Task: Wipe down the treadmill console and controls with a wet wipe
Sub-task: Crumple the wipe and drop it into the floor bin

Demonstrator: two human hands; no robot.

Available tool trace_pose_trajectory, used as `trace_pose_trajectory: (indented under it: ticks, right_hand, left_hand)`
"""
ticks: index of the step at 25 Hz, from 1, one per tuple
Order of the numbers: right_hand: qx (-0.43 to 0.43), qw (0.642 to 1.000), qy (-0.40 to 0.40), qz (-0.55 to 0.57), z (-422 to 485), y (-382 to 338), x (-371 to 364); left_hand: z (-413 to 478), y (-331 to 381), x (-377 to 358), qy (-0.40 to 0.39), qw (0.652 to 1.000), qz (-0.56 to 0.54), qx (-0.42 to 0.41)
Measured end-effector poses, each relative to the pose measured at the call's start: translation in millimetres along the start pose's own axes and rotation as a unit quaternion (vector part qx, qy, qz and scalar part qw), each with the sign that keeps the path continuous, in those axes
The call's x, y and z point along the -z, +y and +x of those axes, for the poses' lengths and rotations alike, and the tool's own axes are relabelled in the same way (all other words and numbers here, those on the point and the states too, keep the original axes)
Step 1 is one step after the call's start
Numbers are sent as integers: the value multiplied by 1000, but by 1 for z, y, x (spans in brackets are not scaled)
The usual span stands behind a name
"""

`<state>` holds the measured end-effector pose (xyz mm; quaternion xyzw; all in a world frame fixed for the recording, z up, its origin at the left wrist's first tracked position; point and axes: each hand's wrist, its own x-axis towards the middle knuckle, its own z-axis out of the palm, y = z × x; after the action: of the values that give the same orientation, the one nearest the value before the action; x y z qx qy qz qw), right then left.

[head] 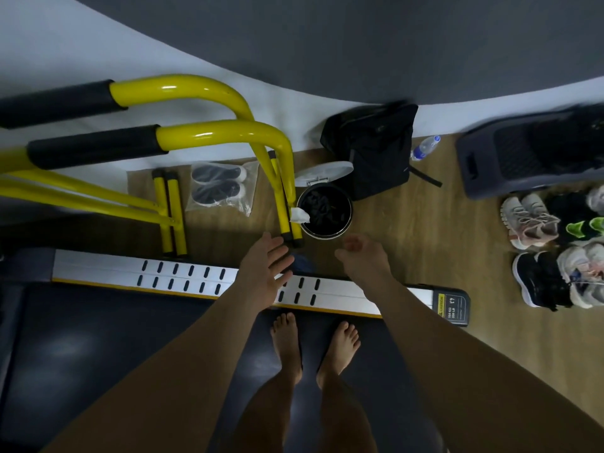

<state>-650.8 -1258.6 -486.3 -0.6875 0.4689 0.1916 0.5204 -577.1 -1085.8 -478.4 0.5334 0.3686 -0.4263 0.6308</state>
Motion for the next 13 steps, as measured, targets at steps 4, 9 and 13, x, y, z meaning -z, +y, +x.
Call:
trace_pose_trajectory:
  ticks: [4, 9, 13]
  right_hand:
    - [14, 999, -35, -21, 71, 22, -36]
    - [6, 997, -79, -5, 232, 97, -116]
    - [-36, 993, -102, 53, 337, 145, -167]
  left_hand:
    - [96, -7, 2, 11, 998, 59, 4]
    - [294, -34, 4, 23, 992, 124, 16]
    - [429, -57, 3, 73, 974, 214, 21]
